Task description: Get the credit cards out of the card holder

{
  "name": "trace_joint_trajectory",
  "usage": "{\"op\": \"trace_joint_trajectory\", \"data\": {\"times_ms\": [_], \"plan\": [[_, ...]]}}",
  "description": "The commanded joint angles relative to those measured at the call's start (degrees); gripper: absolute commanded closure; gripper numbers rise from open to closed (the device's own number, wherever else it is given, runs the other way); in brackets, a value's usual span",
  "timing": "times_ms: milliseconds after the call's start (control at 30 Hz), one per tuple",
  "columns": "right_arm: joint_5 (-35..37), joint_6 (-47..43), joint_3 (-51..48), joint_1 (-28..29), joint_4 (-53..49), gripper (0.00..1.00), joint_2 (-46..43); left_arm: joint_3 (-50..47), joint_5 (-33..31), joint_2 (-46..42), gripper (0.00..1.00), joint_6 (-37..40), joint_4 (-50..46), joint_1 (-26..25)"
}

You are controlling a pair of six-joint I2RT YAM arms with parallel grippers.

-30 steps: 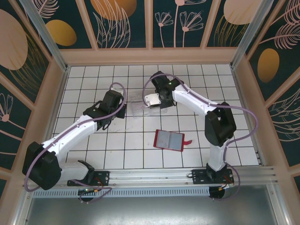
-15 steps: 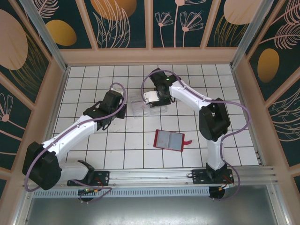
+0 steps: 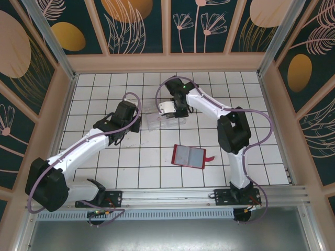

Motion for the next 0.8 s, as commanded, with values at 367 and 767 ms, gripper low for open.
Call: {"op": "trace_joint_trajectory", "data": {"times_ms": [367, 767], "plan": [[6.18, 3.73, 3.48, -0.02, 4.23, 0.71, 0.25, -0.41, 0.28, 0.41, 1.0, 1.23, -0.93, 0.35], [10.42, 7.8, 0.02, 0.06, 13.46, 0.7, -3.68, -0.77, 0.16, 0.49, 1.0, 1.05, -1.02, 0.34]]}}
